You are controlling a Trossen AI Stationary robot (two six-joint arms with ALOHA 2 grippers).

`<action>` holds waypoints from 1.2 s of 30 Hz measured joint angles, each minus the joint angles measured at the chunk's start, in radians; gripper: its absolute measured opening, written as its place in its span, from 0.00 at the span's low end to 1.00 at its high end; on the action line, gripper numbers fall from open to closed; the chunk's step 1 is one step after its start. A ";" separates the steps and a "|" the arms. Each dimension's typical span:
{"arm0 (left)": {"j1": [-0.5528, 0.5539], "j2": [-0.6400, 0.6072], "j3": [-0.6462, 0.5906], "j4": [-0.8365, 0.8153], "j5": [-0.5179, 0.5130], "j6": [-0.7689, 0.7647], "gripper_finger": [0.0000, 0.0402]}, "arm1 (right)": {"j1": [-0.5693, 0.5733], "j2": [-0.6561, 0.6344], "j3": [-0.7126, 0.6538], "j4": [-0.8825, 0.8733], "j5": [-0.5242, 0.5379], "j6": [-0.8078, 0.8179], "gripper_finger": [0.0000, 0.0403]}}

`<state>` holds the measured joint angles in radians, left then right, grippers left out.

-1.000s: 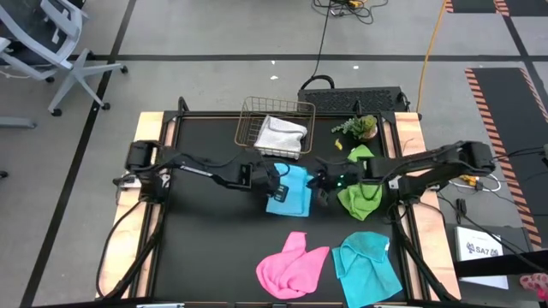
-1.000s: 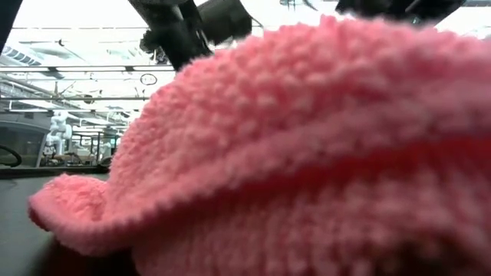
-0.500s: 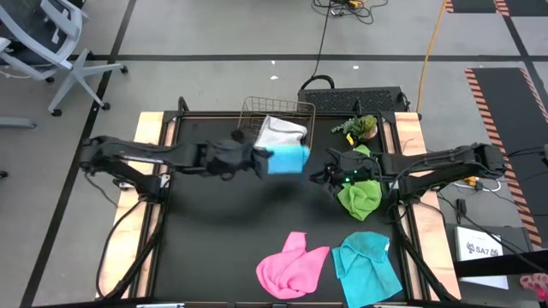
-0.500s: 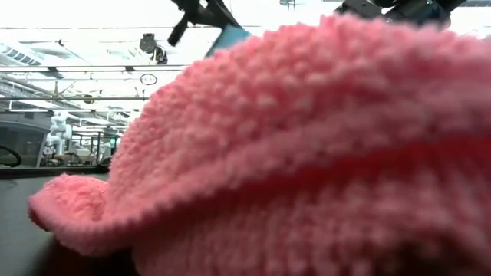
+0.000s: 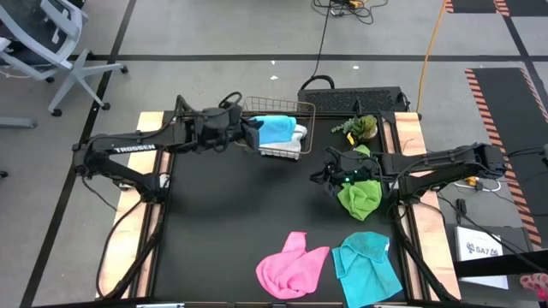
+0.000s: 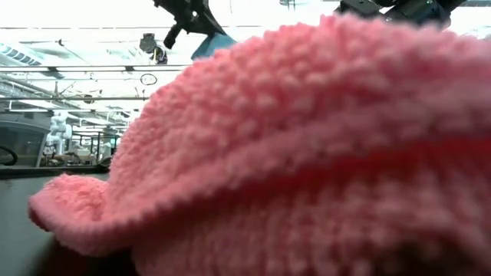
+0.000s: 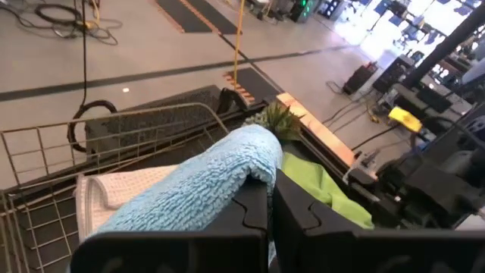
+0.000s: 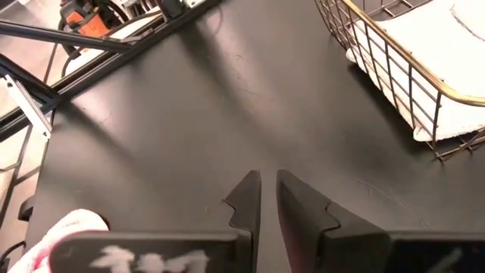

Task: Fold microfiber towels
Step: Put the top blue microfiber cloth into the wire basket

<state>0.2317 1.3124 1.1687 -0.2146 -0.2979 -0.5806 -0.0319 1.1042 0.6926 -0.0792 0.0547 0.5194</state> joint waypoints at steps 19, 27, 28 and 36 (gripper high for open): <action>0.145 0.222 0.000 0.184 0.310 -0.030 0.00 | 0.000 0.000 0.000 0.000 0.053 0.019 0.08; 0.140 0.226 0.000 0.077 0.260 -0.026 0.00 | 0.000 0.000 0.000 0.000 0.050 0.019 0.08; 0.138 0.226 0.000 0.059 0.242 -0.026 0.00 | 0.000 0.000 0.000 0.000 0.050 0.019 0.08; 0.111 0.226 0.000 0.081 0.224 -0.043 0.00 | 0.000 0.000 0.000 0.000 0.050 0.018 0.08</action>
<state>0.3425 1.5379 1.1683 -0.1337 -0.0741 -0.6234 -0.0315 1.1042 0.6926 -0.0792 0.1043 0.5373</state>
